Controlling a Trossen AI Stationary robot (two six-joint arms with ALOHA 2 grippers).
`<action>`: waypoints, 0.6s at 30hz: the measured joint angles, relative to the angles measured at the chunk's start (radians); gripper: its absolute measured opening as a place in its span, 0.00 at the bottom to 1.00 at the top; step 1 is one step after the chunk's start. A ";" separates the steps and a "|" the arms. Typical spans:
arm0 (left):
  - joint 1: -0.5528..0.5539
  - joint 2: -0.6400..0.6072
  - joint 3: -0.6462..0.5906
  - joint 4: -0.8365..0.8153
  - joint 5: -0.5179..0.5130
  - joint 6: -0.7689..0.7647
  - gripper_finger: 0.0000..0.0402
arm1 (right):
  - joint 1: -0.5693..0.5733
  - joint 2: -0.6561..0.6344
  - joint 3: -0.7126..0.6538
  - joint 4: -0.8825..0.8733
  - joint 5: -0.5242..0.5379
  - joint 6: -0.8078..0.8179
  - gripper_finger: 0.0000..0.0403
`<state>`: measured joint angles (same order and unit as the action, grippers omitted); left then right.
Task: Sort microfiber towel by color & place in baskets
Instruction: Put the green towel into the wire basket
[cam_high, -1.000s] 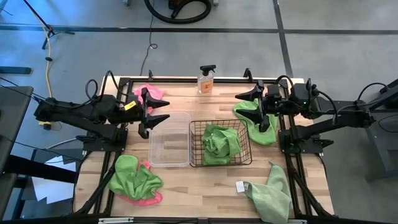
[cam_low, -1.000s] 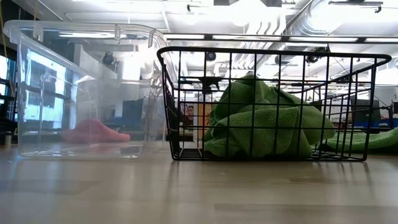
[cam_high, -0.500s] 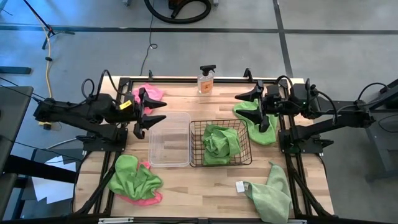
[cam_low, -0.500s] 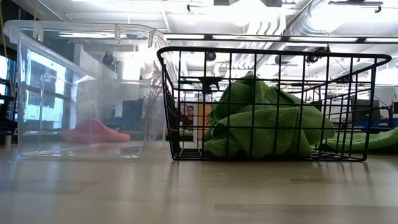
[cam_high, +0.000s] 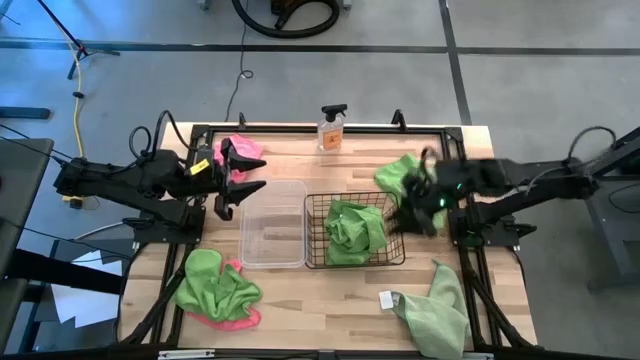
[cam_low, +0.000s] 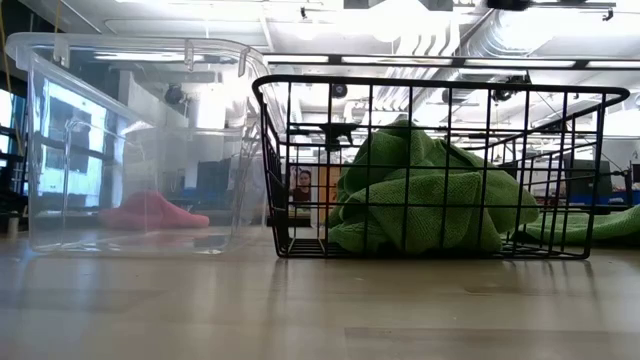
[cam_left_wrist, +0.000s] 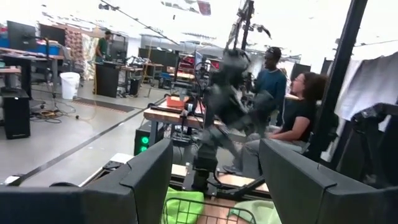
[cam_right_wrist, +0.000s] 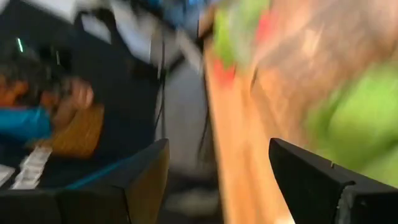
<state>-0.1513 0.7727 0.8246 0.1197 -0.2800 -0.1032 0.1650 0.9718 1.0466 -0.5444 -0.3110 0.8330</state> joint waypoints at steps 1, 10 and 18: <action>0.000 0.000 0.000 0.000 -0.005 0.000 0.56 | 0.045 0.015 0.000 -0.026 -0.018 0.045 0.68; 0.000 0.000 0.000 0.008 -0.022 -0.043 0.56 | 0.498 0.230 0.000 -0.135 -0.041 0.481 0.68; 0.000 0.000 0.000 0.008 -0.023 -0.028 0.56 | 0.693 0.505 0.000 -0.153 -0.075 0.820 0.68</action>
<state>-0.1513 0.7727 0.8246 0.1278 -0.3028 -0.1313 0.8577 1.4770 1.0466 -0.6972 -0.3863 1.6529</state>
